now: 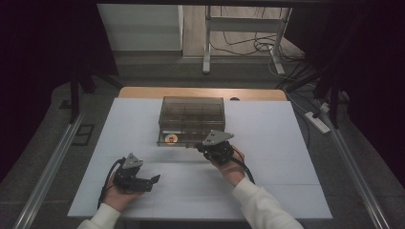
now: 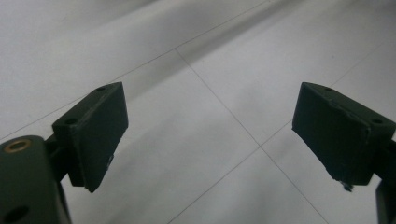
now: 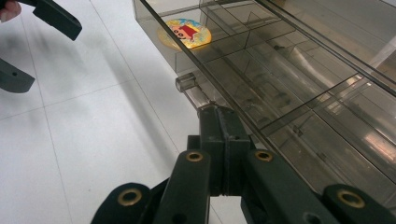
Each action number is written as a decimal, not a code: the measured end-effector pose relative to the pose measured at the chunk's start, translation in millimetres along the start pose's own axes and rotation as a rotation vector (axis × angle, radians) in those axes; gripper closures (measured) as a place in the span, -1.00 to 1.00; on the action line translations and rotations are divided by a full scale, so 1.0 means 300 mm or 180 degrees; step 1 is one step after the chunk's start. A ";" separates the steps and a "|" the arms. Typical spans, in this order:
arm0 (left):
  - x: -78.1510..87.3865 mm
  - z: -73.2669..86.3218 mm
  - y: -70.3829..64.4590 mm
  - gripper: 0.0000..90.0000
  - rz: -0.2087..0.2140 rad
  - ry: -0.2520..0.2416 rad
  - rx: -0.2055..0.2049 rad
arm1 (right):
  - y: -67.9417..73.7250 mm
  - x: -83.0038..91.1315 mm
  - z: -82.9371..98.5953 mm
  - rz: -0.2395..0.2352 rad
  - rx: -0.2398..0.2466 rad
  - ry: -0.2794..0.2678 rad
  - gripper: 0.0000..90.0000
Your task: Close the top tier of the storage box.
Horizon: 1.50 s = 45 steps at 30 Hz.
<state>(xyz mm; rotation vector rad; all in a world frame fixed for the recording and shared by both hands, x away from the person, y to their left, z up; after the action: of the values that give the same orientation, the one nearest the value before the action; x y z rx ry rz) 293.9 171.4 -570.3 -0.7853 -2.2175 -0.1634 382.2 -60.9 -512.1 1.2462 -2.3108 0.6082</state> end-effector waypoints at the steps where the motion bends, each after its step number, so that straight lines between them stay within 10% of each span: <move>1: 0.000 0.000 0.000 -0.75 0.0000 0.0000 -0.0001 | 0.000 0.000 0.000 0.0001 0.0004 -0.0001 0.98; 45: 0.000 0.002 0.003 -0.76 -0.0013 0.0000 0.0004 | -0.093 -0.049 -0.011 0.0192 -0.0114 -0.0040 0.98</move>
<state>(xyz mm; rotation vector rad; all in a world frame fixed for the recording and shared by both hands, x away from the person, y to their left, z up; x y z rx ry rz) 294.0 172.3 -570.6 -0.7800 -2.2190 -0.1640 413.7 -63.1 -513.1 1.1711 -2.3666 0.5780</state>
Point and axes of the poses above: each handheld gripper's, and its own axes: x roughly backward along the jaws, z roughly out of its underside, y roughly to its left, the point moved 6 cm from there along -x, roughly forward along the jaws, and after that the axes turned 2 degrees about z, right-handed, at the moved point
